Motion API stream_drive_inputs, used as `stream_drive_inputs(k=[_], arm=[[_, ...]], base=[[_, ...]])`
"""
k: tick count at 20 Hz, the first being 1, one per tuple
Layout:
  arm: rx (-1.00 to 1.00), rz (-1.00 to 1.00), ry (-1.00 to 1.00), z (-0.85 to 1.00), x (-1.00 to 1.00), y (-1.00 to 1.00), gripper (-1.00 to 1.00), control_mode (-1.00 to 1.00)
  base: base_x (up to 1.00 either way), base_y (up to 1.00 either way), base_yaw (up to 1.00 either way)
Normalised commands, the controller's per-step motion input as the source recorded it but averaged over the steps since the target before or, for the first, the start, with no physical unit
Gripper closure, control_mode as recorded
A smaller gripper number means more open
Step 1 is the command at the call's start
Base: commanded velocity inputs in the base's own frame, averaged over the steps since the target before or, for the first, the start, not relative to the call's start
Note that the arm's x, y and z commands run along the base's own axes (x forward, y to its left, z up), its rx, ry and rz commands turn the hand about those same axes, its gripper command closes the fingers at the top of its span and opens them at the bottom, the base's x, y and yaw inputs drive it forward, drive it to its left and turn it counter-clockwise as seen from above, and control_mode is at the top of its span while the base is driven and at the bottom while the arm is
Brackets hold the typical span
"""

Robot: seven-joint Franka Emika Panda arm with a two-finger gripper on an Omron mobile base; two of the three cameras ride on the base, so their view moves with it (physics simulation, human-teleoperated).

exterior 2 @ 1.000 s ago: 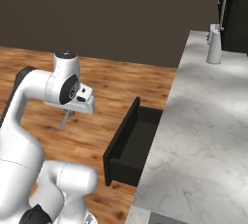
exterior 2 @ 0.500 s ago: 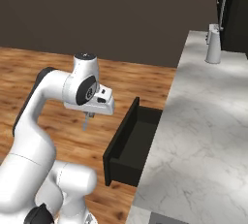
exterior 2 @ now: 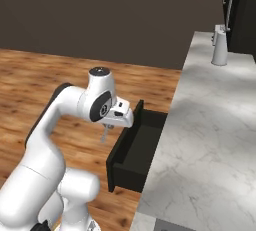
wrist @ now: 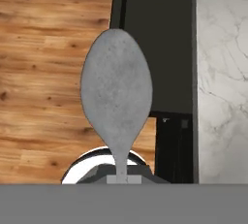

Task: Organize the utensils by type. Pick up the wooden spoons from the counter and place them in the open cabinet. Then pick up the metallic utensils from the counter and place them in the open drawer.

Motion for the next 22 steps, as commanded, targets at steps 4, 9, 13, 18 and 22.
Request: stream_drive_inputs(k=[4,9,13,18,22], arm=[[0.0,0.0,0.0,-0.17,0.51,-0.1,1.0,-1.0],[-0.02,0.0,0.01,-0.15,0.6,0.0,1.0,-1.0],[-0.08,0.0,0.05,-0.34,0.49,0.0,1.0,-1.0],[-0.08,0.0,0.0,-0.61,0.16,-0.14,1.0,-1.0],[-0.05,0.0,0.0,-0.53,0.09,-0.07,1.0,-1.0]], base=[[0.0,0.0,0.0],[0.0,0.0,0.0],[0.0,0.0,0.0],[0.0,0.0,0.0],[0.0,0.0,0.0]])
